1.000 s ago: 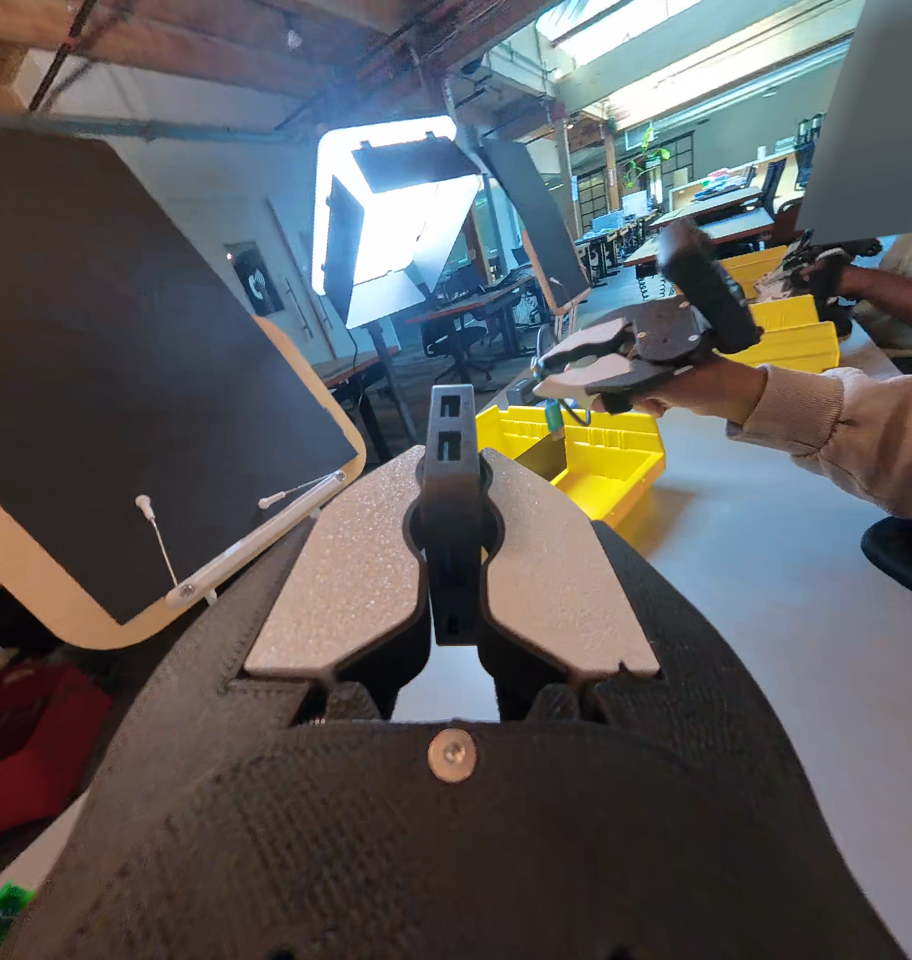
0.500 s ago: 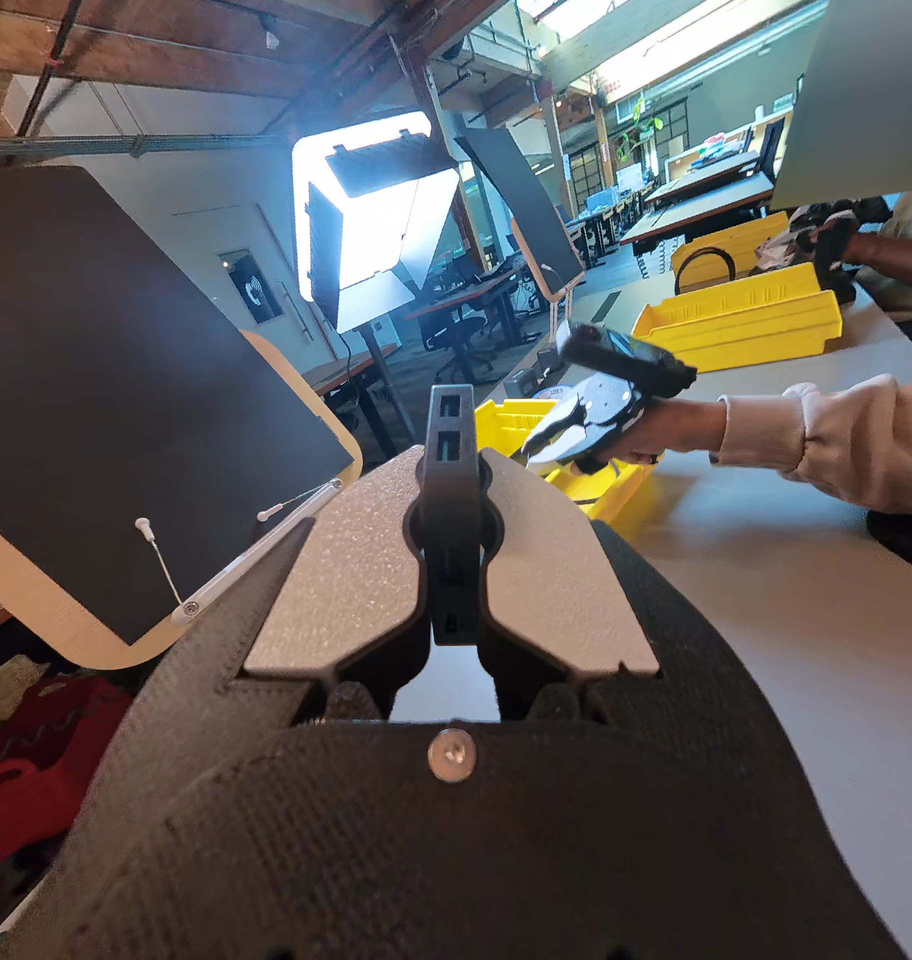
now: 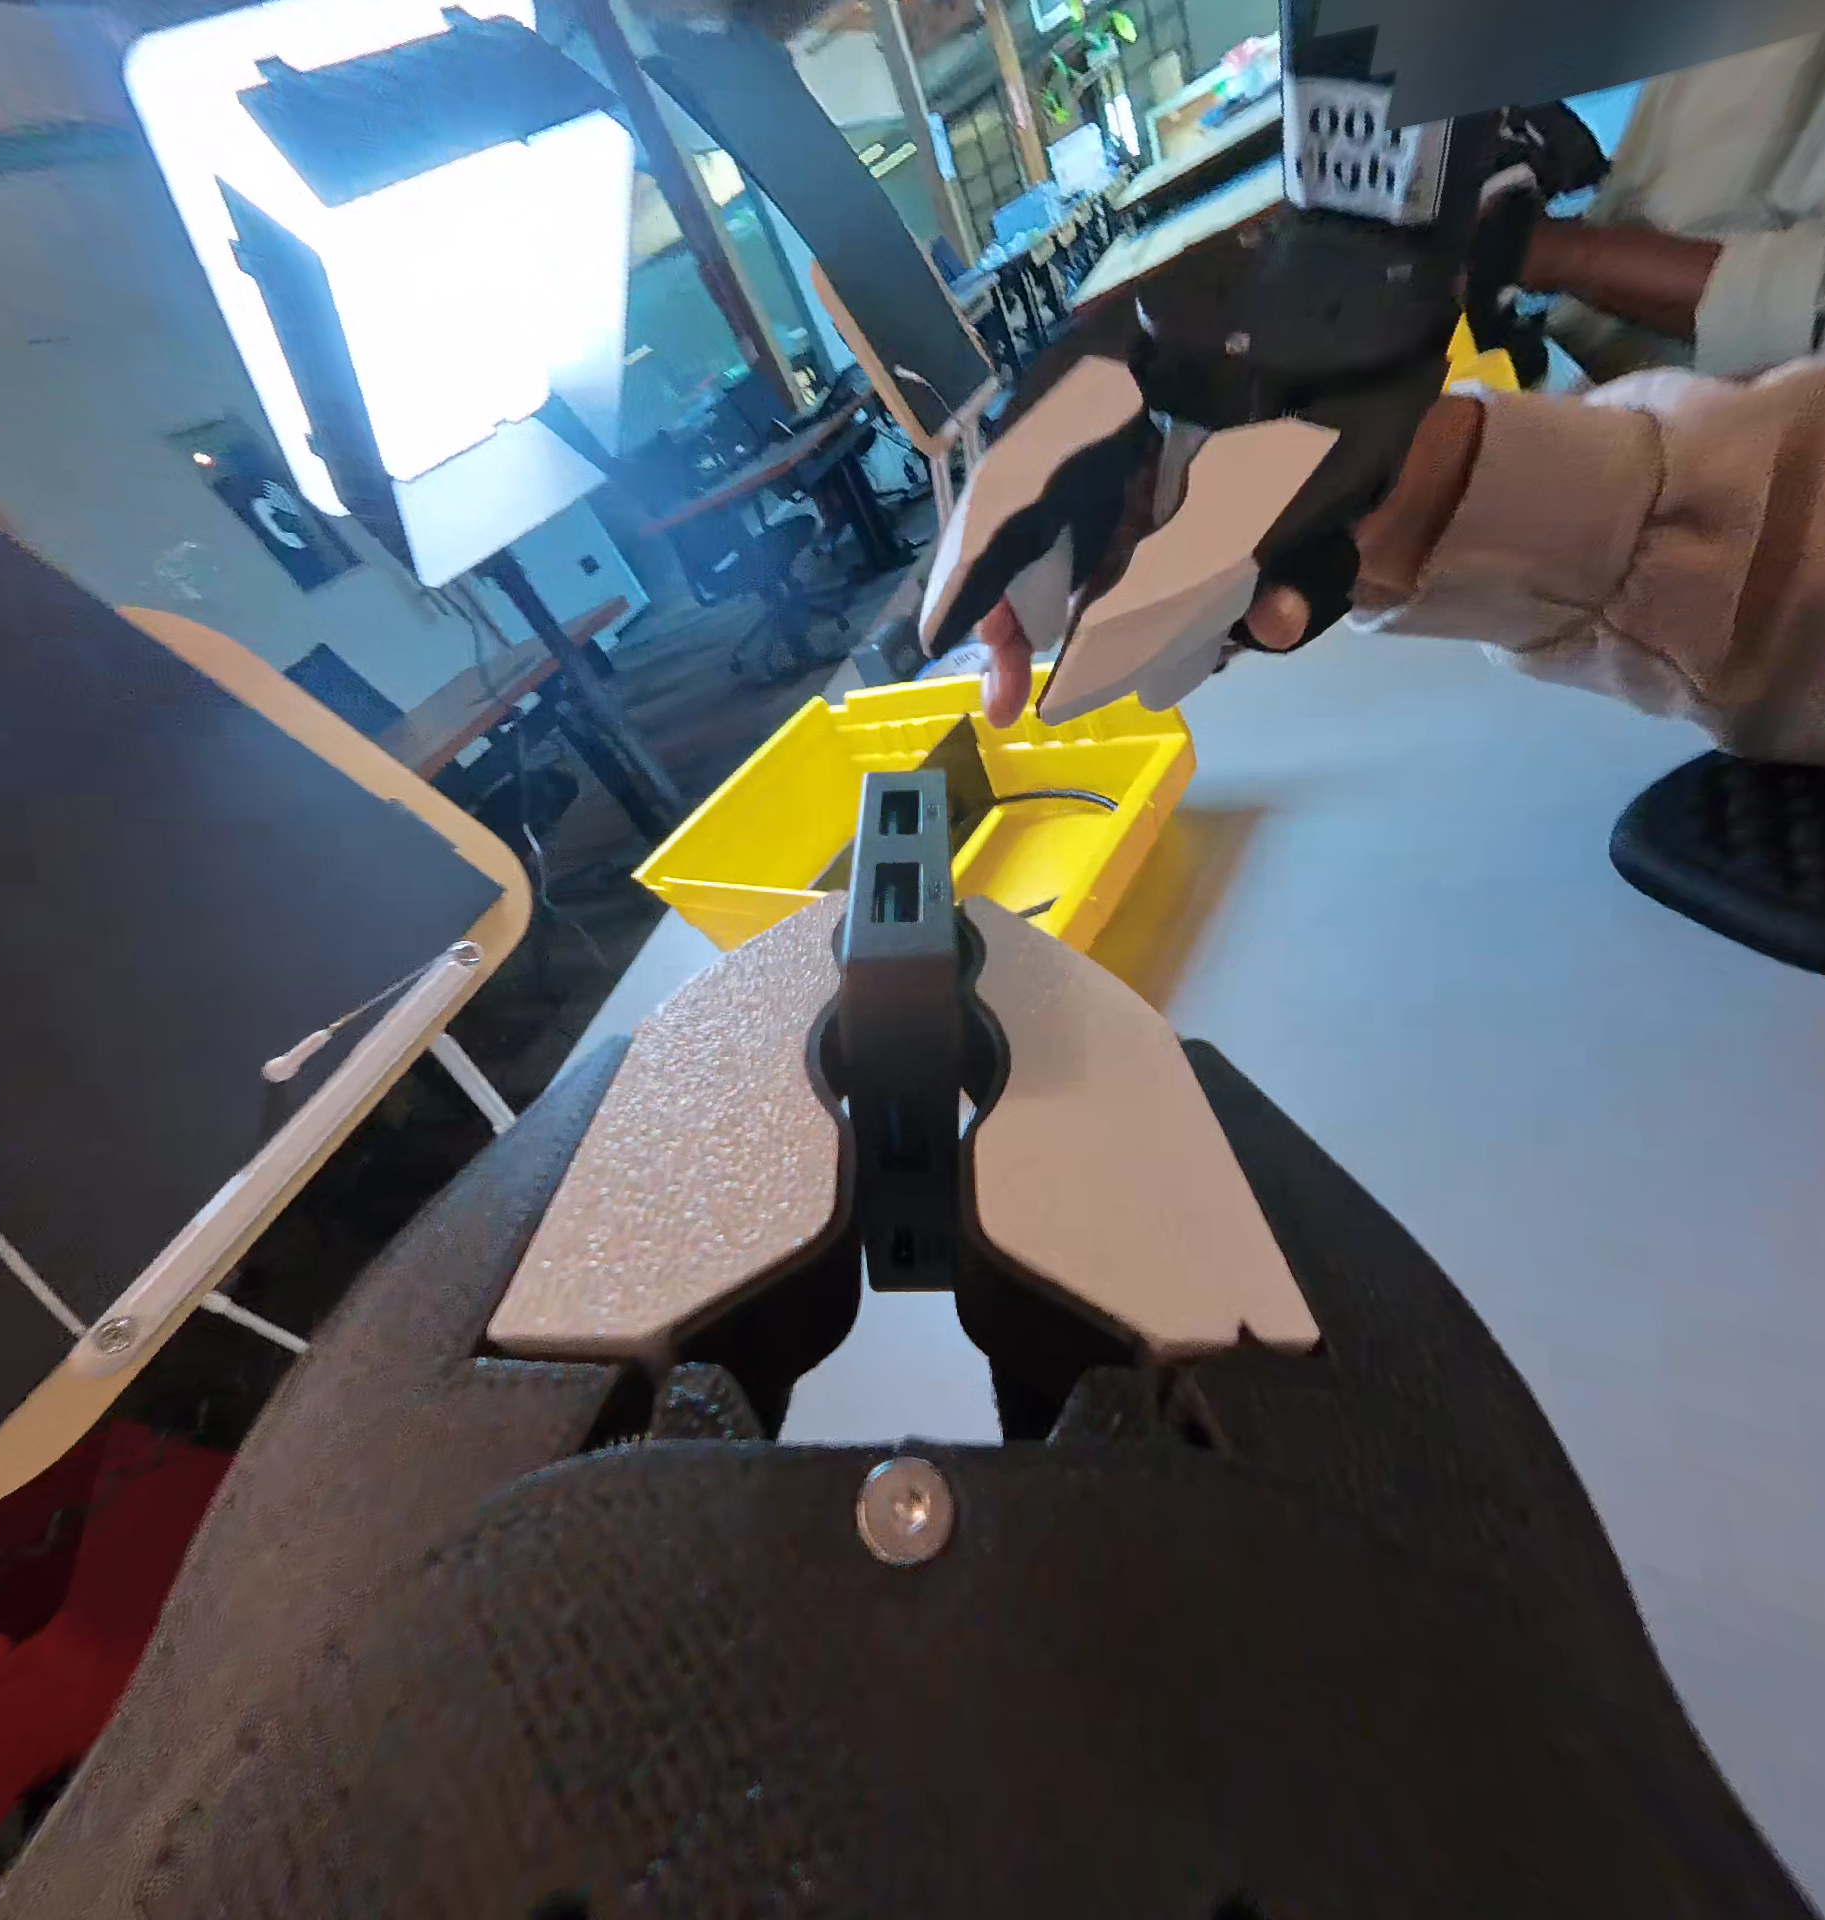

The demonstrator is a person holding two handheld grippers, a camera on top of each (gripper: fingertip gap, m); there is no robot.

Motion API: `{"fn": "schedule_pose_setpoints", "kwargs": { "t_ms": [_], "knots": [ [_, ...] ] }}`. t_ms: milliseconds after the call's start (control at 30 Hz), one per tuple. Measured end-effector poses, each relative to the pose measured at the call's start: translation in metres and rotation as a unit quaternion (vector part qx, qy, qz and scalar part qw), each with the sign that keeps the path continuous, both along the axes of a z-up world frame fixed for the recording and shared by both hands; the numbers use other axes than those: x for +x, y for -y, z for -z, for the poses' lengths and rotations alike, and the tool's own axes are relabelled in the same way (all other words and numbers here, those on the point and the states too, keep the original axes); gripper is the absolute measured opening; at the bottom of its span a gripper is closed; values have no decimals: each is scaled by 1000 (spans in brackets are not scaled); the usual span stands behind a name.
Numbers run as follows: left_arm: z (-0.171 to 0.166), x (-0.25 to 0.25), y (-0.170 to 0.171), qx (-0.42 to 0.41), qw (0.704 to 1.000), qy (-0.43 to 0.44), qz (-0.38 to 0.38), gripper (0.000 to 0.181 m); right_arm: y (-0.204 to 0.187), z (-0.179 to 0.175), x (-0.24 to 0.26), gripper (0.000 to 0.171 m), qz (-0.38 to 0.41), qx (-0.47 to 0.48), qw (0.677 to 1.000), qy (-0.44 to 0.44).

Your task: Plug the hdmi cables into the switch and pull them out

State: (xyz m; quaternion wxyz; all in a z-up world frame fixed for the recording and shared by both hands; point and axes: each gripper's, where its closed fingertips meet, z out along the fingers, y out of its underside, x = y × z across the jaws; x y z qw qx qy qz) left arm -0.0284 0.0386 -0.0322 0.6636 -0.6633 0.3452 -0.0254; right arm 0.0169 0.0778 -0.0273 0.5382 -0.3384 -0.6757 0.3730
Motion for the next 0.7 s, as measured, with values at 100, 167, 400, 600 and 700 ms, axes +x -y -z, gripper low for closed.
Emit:
{"fn": "schedule_pose_setpoints", "kwargs": {
  "t_ms": [100, 167, 400, 600, 700],
  "knots": [
    [16, 21, 0, -15, 999, -28, 33, 14, 33, 7, -11, 29, -50, 18, 998, 13],
    [23, 28, -1, -23, 998, -47, 42, 14, 44, 12, -13, 26, -71, 25, 997, 17],
    [47, 42, 2, -45, 990, -115, 68, 14, 59, 32, -10, 15, -120, 21, 991, 60],
    [25, 30, 3, -16, 995, -79, 51, 24, 39, 16, 7, 14, -90, 57, 992, 74],
    [-1, -2, 6, 9, 999, -28, 13, 22, -28, -11, 25, 14, 55, 133, 988, 59]
  ]
}}
